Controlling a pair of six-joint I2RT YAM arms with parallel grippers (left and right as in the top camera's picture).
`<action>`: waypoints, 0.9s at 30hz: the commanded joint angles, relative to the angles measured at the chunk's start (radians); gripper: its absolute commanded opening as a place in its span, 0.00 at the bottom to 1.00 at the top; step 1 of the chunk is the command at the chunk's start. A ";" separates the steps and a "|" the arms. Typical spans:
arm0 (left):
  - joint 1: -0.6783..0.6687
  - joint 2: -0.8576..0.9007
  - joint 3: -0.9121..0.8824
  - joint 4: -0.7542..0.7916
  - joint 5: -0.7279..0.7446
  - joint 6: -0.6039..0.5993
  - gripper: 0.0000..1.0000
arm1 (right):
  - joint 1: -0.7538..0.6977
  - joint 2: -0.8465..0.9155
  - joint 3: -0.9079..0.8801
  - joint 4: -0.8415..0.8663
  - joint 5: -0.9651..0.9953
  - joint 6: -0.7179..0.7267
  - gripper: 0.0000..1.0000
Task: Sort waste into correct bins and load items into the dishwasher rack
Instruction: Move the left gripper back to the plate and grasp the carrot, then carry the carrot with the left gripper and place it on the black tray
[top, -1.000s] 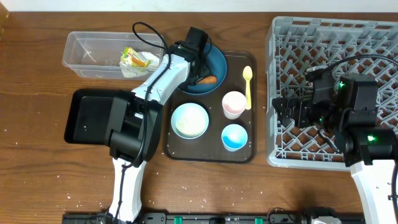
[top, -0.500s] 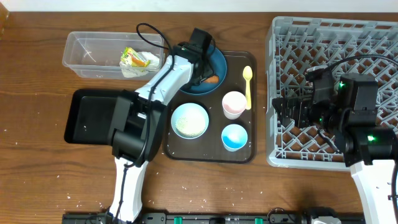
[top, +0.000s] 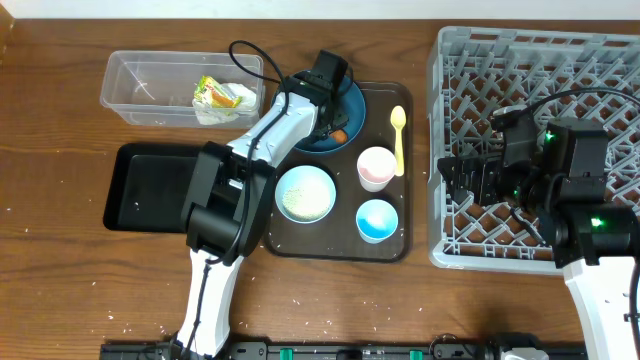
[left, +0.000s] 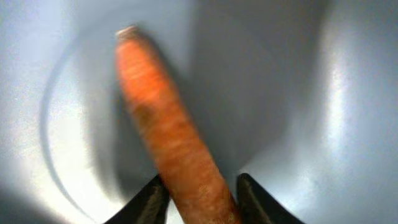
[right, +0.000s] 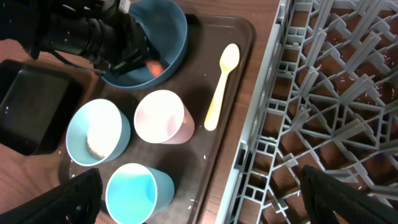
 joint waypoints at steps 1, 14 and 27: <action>-0.004 0.042 -0.011 0.007 0.002 0.004 0.30 | 0.009 0.000 0.017 0.000 0.000 0.002 0.99; 0.042 -0.054 0.038 0.033 0.002 0.089 0.06 | 0.009 0.000 0.017 0.000 0.000 0.002 0.99; 0.055 -0.389 0.038 -0.138 -0.066 0.306 0.06 | 0.009 0.000 0.017 0.000 0.000 0.002 0.99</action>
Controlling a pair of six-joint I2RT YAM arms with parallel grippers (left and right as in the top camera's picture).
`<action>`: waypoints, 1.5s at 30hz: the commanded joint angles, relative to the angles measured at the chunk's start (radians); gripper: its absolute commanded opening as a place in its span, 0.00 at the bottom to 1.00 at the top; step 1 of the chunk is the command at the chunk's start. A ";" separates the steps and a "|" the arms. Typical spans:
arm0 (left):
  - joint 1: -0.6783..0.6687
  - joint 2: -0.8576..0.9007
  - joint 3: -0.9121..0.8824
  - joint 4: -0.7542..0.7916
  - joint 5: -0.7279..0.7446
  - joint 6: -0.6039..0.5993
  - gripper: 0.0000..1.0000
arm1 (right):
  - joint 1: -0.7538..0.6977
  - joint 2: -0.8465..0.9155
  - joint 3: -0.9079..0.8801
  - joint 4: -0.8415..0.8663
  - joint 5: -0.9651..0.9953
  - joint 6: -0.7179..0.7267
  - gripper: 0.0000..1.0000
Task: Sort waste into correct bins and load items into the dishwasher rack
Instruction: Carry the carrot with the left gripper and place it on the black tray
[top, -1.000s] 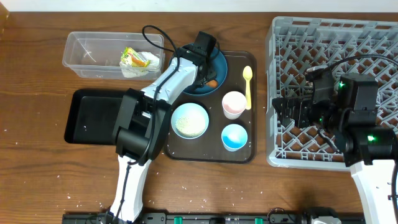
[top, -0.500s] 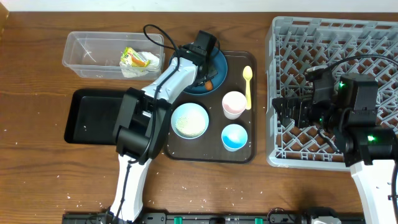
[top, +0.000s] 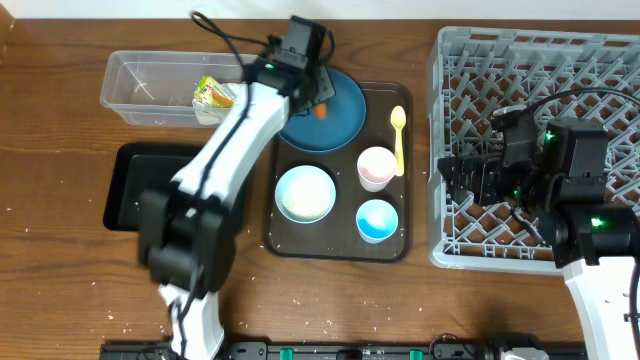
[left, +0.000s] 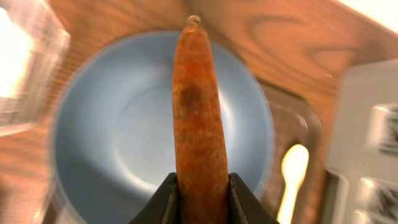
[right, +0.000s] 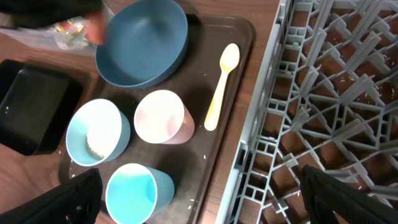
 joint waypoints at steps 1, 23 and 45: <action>0.006 -0.129 0.028 -0.103 -0.125 0.083 0.06 | 0.009 0.000 0.017 -0.002 0.000 0.002 0.99; 0.486 -0.276 -0.369 -0.480 -0.290 -0.515 0.11 | 0.009 0.000 0.017 -0.027 0.019 0.002 0.99; 0.491 -0.277 -0.794 -0.033 -0.186 -0.622 0.26 | 0.009 0.000 0.017 -0.031 0.019 0.002 0.99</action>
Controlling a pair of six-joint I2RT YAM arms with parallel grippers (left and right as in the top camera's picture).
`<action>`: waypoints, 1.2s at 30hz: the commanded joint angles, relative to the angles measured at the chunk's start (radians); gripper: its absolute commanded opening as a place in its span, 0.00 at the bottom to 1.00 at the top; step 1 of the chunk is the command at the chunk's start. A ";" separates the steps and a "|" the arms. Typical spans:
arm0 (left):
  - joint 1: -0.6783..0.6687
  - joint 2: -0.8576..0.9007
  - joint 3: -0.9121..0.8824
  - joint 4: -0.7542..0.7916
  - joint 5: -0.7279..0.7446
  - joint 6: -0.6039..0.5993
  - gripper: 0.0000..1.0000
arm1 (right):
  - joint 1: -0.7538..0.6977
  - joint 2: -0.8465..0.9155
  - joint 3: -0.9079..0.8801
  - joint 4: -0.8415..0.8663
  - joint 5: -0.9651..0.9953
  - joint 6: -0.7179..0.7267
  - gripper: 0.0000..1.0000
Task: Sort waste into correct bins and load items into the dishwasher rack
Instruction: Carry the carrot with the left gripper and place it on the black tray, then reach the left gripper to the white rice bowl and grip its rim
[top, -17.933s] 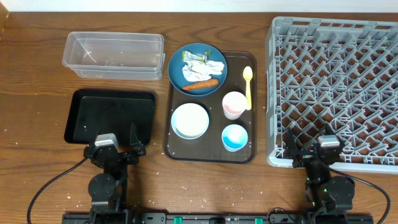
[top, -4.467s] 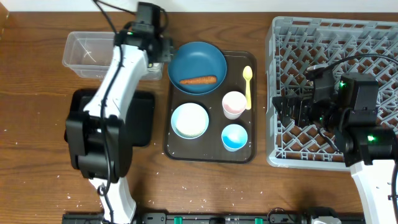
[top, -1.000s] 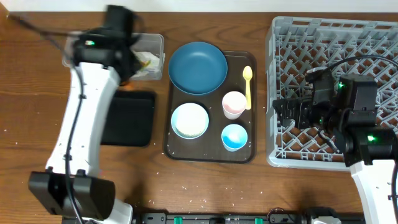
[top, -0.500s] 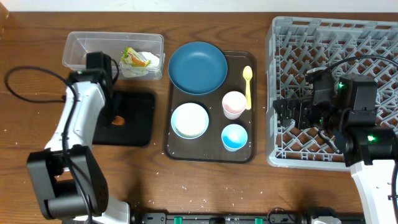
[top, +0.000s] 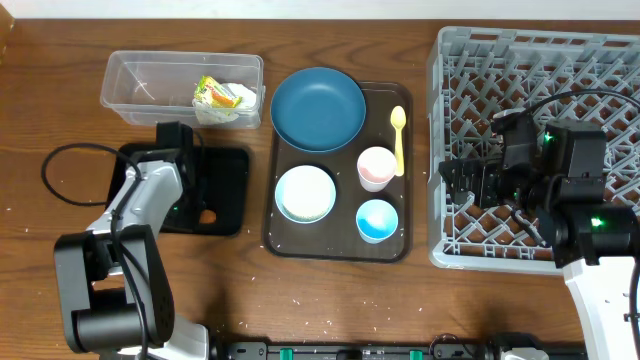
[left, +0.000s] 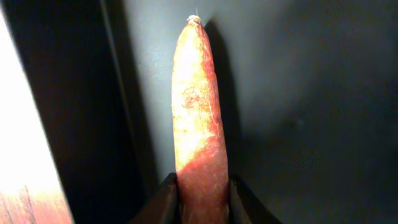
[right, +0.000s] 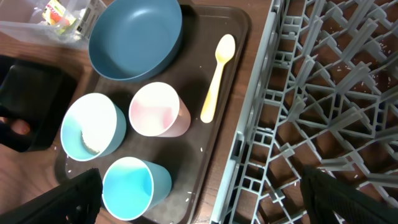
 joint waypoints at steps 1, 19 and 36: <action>0.000 0.002 -0.004 0.021 -0.006 -0.019 0.27 | 0.009 0.000 0.017 -0.001 0.000 0.002 0.99; -0.033 -0.294 0.091 0.124 0.246 0.622 0.54 | 0.009 0.000 0.017 0.000 0.000 0.002 0.99; -0.431 -0.332 0.122 0.121 0.308 0.929 0.65 | 0.009 0.000 0.017 0.030 -0.002 0.014 0.99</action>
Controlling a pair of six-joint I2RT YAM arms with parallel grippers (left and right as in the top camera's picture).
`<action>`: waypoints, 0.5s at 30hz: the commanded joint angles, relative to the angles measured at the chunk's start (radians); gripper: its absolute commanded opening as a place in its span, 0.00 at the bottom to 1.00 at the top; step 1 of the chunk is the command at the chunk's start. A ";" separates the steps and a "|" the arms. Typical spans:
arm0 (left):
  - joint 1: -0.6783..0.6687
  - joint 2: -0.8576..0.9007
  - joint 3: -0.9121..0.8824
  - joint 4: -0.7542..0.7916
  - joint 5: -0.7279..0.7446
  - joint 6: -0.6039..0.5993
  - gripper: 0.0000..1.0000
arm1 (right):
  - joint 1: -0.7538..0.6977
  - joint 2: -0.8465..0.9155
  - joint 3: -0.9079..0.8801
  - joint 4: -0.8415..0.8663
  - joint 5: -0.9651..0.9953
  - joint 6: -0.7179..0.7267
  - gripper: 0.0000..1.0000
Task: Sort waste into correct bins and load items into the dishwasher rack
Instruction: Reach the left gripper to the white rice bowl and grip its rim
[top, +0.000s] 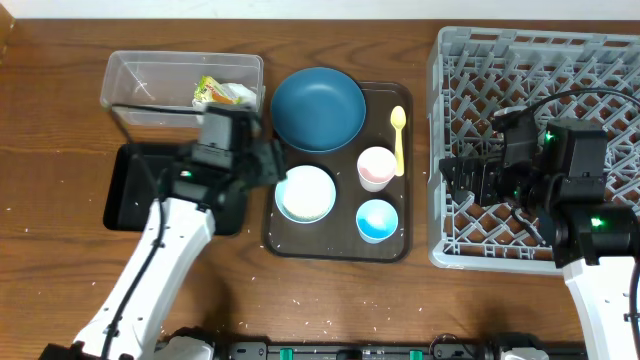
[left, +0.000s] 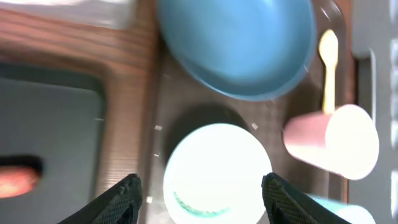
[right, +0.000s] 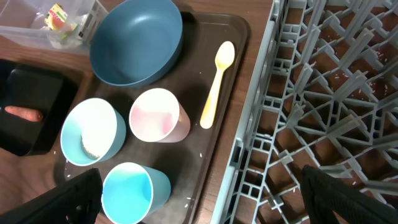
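Observation:
An orange carrot (left: 15, 180) lies in the black bin (top: 140, 185); the right wrist view shows the carrot (right: 23, 113) too. My left gripper (left: 202, 199) is open, hovering over the pale blue cup (left: 217, 168) with residue on the brown tray (top: 335, 245). The tray also carries a blue bowl (top: 318, 108), a pink cup (top: 376, 167), a bright blue cup (top: 377, 220) and a yellow spoon (top: 398, 135). My right gripper (right: 202, 186) is open and holds nothing at the left edge of the grey dishwasher rack (top: 540, 150).
A clear bin (top: 150, 85) with a crumpled wrapper (top: 220, 95) stands at the back left, behind the black bin. The rack fills the right side of the table. Crumbs are scattered on the wood in front.
My left gripper has let go of the carrot, which now lies in the black bin. The gripper has moved right and stands open over the pale blue cup. The right arm is unchanged.
My left gripper was down in the blue bowl with its fingers round the carrot. Then it held the carrot above the bowl, then low inside the black bin. Now the carrot rests in that bin and the gripper is open over the tray.

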 joint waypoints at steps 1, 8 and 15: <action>-0.044 0.027 0.041 -0.002 -0.006 0.075 0.65 | 0.009 0.000 0.017 0.007 -0.006 0.014 0.99; -0.153 0.136 0.044 -0.018 -0.006 0.213 0.70 | 0.009 0.000 0.017 0.010 -0.008 0.021 0.99; -0.250 0.241 0.044 -0.032 -0.026 0.359 0.70 | 0.009 0.000 0.017 0.011 -0.008 0.040 0.99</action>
